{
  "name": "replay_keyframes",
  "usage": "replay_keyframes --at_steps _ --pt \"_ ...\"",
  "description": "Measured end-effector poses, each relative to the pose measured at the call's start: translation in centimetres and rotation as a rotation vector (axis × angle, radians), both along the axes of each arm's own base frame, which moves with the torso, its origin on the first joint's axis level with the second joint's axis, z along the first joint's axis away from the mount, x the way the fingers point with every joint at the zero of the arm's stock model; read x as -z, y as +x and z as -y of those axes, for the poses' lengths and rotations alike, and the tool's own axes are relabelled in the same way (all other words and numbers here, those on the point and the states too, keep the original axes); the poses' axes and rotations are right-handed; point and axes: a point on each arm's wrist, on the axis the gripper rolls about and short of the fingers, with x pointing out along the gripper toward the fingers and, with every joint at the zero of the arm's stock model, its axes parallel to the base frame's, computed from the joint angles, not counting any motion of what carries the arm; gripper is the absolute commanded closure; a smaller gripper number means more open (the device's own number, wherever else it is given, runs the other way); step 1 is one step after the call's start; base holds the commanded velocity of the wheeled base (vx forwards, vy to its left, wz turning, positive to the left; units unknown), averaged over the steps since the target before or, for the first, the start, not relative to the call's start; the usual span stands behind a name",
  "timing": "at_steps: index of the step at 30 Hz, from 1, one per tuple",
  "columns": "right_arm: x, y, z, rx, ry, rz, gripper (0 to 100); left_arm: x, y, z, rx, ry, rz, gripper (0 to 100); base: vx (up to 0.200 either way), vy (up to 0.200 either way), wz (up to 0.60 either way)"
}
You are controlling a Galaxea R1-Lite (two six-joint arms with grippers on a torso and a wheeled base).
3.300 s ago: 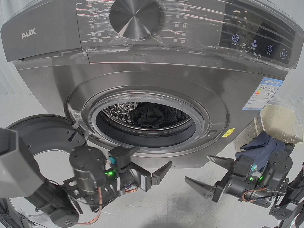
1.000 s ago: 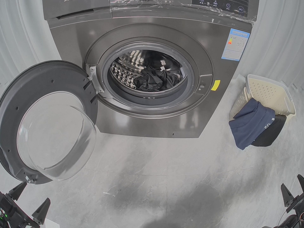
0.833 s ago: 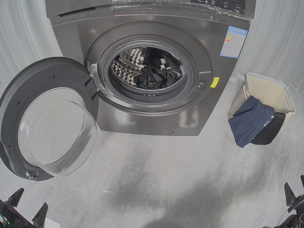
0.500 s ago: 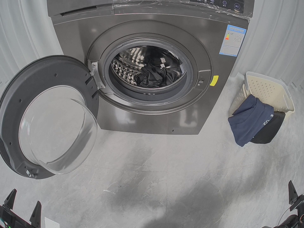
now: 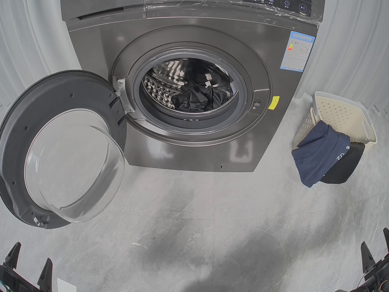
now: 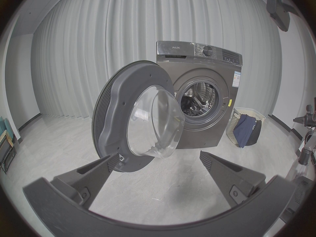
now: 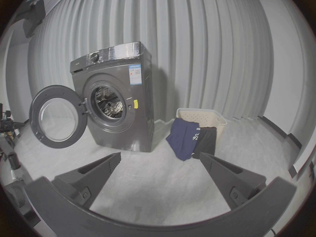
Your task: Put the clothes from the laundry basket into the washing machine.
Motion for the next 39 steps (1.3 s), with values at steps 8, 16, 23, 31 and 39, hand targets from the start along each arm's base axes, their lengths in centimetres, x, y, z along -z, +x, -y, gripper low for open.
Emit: replay_keyframes --at_steps 8,16,23,31,39 --pt "0.19 -0.05 -0.12 -0.05 -0.022 -0.012 0 0.0 -0.01 0.0 0.003 -0.003 0.001 0 0.0 -0.175 0.0" --pt "0.2 -0.05 -0.11 -0.048 -0.019 -0.011 0 0.0 -0.01 -0.01 -0.002 -0.006 0.001 0 0.0 -0.05 0.0" --pt "0.2 -0.05 -0.11 -0.049 -0.018 -0.012 0 0.01 -0.01 -0.01 0.001 -0.007 0.0 0 0.0 0.0 -0.51" --pt "0.2 -0.05 -0.11 -0.049 -0.02 -0.012 0 -0.01 0.0 0.0 0.002 -0.006 0.001 0 0.0 -0.15 0.0" --pt "0.2 -0.05 -0.11 -0.049 -0.02 -0.011 0 0.0 0.0 0.0 0.002 -0.008 0.0 0 0.0 -0.2 0.0"
